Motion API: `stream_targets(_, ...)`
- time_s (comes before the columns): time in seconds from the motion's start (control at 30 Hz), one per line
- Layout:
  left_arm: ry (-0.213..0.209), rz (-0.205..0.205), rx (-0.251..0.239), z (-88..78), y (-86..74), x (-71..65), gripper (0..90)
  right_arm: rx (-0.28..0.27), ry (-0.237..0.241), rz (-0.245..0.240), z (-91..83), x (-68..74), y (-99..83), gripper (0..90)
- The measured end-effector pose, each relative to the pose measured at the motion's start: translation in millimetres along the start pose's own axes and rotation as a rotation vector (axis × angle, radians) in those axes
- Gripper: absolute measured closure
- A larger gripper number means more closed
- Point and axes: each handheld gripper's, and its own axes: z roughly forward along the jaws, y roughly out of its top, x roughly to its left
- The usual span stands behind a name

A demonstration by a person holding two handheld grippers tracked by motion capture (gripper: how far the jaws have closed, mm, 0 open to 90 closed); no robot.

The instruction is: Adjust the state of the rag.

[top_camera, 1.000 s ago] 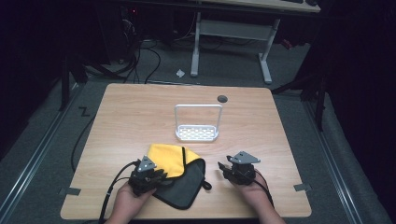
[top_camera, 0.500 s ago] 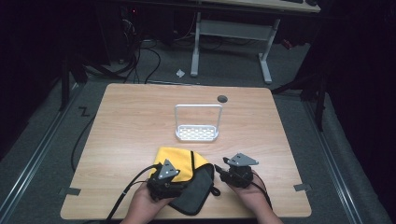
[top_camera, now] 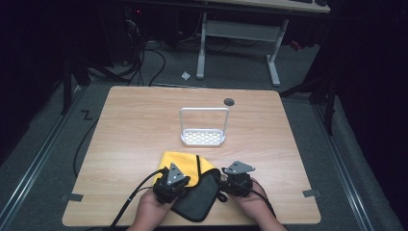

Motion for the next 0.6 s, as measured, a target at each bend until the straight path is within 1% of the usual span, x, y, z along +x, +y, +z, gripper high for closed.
stream_targets(0.07,0.004,-0.029,-0.031,-8.1,0.3,7.0,89.8,0.008,0.004,0.001,1.7,1.0,0.1,55.6)
stream_targets(0.1,-0.002,-0.041,-0.038,-11.0,0.6,10.4,89.8,0.011,0.007,0.000,2.6,1.7,0.1,55.6)
stream_targets(0.13,-0.002,-0.041,-0.038,-11.0,0.6,10.4,89.6,0.011,0.007,0.000,2.6,1.7,0.1,55.6)
stream_targets(0.17,-0.037,-0.046,-0.029,-11.5,0.9,12.1,84.5,0.010,0.017,0.002,4.0,2.8,0.4,55.5)
stream_targets(0.2,-0.037,-0.046,-0.029,-11.5,0.9,12.1,79.1,0.010,0.017,0.002,4.0,2.8,0.4,55.5)
stream_targets(0.23,-0.088,-0.030,0.011,-3.2,0.5,5.5,69.8,0.009,0.021,-0.001,5.3,3.1,0.7,55.2)
stream_targets(0.27,-0.094,-0.009,0.028,2.3,-0.4,0.4,65.1,0.010,0.022,0.000,5.6,3.3,0.8,55.1)
stream_targets(0.3,-0.096,0.009,0.046,8.2,-1.4,-4.6,58.9,0.011,0.022,0.003,5.7,3.5,1.0,55.1)
stream_targets(0.33,-0.089,0.027,0.076,15.4,-2.2,-9.0,54.3,0.011,0.023,0.003,5.8,3.6,1.1,55.1)
stream_targets(0.37,-0.080,0.032,0.098,20.5,-2.8,-10.8,50.5,0.012,0.022,0.002,5.6,4.0,1.2,55.1)
stream_targets(0.4,-0.071,0.028,0.104,23.7,-3.5,-11.4,48.8,0.014,0.021,0.001,5.3,4.2,1.1,55.1)
stream_targets(0.43,-0.065,0.025,0.100,24.4,-3.8,-11.5,49.1,0.015,0.022,0.001,5.1,4.3,1.0,55.5)
stream_targets(0.47,-0.065,0.025,0.100,24.4,-3.8,-11.5,52.5,0.015,0.022,0.001,5.0,4.5,0.8,55.7)
stream_targets(0.5,-0.043,0.022,0.095,23.7,-3.7,-10.6,59.9,0.012,0.022,-0.003,5.1,4.4,0.6,55.8)
stream_targets(0.53,-0.041,0.012,0.087,22.1,-3.6,-8.8,65.8,0.012,0.023,-0.002,5.2,4.3,0.5,56.0)
stream_targets(0.57,-0.050,-0.003,0.076,20.6,-3.7,-6.6,72.7,0.012,0.026,-0.001,5.4,3.9,0.5,56.0)
stream_targets(0.6,-0.062,-0.031,0.064,18.9,-4.3,-3.1,76.6,0.011,0.028,-0.001,5.6,3.6,0.5,56.0)
